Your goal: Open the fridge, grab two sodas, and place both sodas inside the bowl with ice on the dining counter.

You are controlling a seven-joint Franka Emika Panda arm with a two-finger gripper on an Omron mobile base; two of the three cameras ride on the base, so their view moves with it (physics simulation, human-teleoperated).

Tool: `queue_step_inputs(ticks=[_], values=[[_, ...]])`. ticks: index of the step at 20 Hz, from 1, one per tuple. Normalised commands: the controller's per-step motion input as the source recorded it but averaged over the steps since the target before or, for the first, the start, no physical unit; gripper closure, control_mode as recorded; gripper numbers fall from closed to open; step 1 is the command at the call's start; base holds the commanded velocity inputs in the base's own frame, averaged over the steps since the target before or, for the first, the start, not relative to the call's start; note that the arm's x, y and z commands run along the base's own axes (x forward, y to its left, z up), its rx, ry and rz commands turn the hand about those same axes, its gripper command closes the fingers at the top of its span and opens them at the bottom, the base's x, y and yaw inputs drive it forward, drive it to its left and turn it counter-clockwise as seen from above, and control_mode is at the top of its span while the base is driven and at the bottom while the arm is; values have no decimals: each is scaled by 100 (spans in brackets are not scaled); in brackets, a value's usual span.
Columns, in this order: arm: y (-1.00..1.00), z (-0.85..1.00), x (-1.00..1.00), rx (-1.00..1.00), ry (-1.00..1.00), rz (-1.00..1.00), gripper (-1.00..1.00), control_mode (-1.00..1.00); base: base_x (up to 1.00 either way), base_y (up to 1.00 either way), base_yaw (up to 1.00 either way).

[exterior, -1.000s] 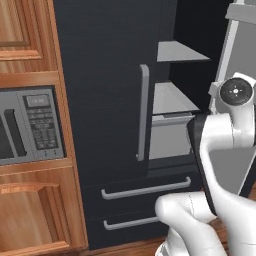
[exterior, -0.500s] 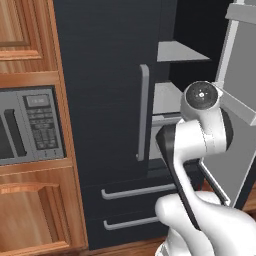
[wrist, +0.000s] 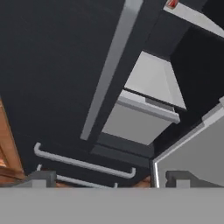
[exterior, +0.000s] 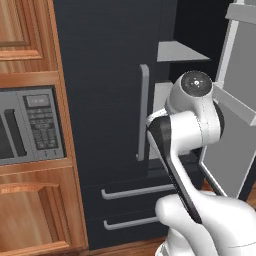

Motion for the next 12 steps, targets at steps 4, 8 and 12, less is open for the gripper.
queue_step_inputs(ticks=[4,8,12], values=[[7,-1,40,34,-10,-7,-100,-100,0,0,0],[3,-2,52,10,-13,-1,-100,-100,0,0,0],[5,0,74,1,-6,0,-100,-100,0,0,0]])
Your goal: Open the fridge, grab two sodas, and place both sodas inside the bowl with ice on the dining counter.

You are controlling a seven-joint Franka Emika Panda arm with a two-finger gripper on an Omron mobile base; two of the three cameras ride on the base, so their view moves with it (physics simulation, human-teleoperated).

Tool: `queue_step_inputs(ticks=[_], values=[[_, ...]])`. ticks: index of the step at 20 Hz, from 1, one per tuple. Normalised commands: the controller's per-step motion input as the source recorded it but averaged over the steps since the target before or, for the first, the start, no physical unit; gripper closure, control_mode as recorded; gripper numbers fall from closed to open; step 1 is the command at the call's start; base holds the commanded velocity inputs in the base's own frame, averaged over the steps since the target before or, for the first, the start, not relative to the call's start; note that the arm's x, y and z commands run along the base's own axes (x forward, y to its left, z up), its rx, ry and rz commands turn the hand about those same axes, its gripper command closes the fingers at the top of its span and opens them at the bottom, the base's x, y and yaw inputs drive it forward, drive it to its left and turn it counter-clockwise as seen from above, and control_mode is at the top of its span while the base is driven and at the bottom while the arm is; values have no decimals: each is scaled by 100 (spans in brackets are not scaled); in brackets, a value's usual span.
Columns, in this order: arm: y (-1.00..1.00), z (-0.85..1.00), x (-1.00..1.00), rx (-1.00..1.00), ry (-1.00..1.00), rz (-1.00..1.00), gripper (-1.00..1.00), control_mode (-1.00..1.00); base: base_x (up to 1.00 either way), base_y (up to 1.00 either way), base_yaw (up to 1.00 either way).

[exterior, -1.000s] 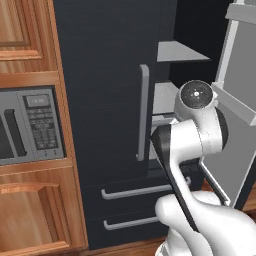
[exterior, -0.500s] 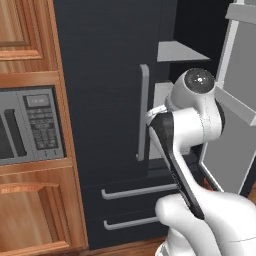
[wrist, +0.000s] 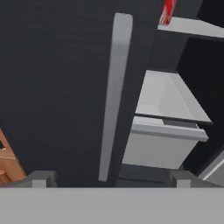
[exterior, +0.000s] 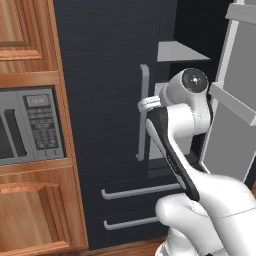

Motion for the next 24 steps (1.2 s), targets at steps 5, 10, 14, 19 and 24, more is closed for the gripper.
queue_step_inputs(ticks=[5,10,14,19,24], values=[[0,0,95,0,2,2,-100,-100,0,0,0],[1,-4,87,2,6,1,-100,-100,0,0,0],[22,-1,58,0,3,-1,-100,-100,0,0,0],[11,-2,46,0,1,-5,-100,-100,0,0,0],[0,-11,40,1,0,-2,-100,-100,0,0,0]])
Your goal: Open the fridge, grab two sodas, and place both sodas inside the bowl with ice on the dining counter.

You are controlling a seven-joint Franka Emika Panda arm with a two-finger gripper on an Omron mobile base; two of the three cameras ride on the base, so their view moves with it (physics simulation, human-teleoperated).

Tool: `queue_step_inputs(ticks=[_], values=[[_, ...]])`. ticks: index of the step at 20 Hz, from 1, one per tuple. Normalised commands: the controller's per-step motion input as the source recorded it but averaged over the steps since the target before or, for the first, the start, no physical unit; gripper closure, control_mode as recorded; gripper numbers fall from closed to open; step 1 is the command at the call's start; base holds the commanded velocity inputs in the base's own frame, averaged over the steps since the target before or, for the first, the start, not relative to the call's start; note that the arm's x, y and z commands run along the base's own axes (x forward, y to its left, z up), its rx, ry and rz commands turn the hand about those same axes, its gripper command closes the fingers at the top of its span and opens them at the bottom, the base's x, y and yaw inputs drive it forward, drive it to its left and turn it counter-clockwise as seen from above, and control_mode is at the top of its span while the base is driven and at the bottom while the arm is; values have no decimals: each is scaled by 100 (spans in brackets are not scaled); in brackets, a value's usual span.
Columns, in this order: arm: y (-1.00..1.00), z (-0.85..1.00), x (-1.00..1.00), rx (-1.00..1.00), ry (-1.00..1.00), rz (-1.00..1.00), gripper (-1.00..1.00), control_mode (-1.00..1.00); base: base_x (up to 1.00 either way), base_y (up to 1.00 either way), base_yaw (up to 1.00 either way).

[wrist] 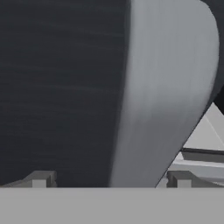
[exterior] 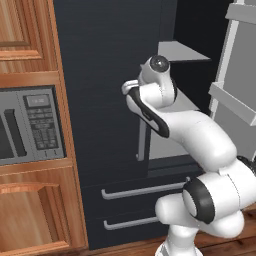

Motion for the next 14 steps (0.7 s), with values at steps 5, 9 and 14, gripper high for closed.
queue_step_inputs(ticks=[5,9,14], values=[[-4,-14,37,2,0,0,-100,-100,0,0,0],[-11,-12,37,5,0,0,-100,-100,0,0,0],[-1,-13,43,3,0,0,100,-100,0,0,0]])
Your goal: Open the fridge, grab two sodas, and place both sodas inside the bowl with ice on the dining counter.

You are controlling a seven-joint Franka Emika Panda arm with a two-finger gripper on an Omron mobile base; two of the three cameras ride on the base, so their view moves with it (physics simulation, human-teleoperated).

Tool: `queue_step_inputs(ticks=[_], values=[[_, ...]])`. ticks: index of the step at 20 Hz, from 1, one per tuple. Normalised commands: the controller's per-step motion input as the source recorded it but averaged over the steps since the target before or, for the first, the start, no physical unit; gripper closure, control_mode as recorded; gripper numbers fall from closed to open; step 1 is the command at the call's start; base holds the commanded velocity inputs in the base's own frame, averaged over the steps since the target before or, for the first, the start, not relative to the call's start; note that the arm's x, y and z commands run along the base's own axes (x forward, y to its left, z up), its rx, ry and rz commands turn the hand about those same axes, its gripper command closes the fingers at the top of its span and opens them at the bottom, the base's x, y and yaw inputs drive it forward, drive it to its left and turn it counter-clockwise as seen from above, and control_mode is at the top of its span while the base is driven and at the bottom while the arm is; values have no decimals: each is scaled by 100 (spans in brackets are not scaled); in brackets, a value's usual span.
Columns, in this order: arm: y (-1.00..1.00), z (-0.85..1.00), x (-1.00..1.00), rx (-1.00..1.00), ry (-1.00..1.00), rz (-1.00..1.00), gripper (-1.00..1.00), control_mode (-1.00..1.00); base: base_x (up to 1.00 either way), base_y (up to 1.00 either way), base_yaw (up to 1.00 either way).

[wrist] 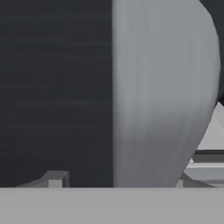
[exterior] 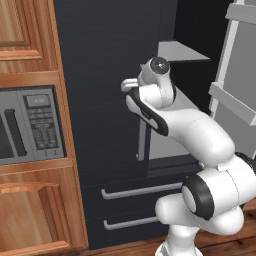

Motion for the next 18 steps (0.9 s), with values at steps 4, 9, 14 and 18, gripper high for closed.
queue_step_inputs(ticks=[4,9,14,18], values=[[4,-15,16,1,0,4,100,-100,0,0,0],[37,-19,-31,0,0,17,100,-100,0,0,0],[51,-22,-95,0,-1,23,100,-100,0,0,0],[57,-20,-100,0,0,22,100,-100,0,0,0]])
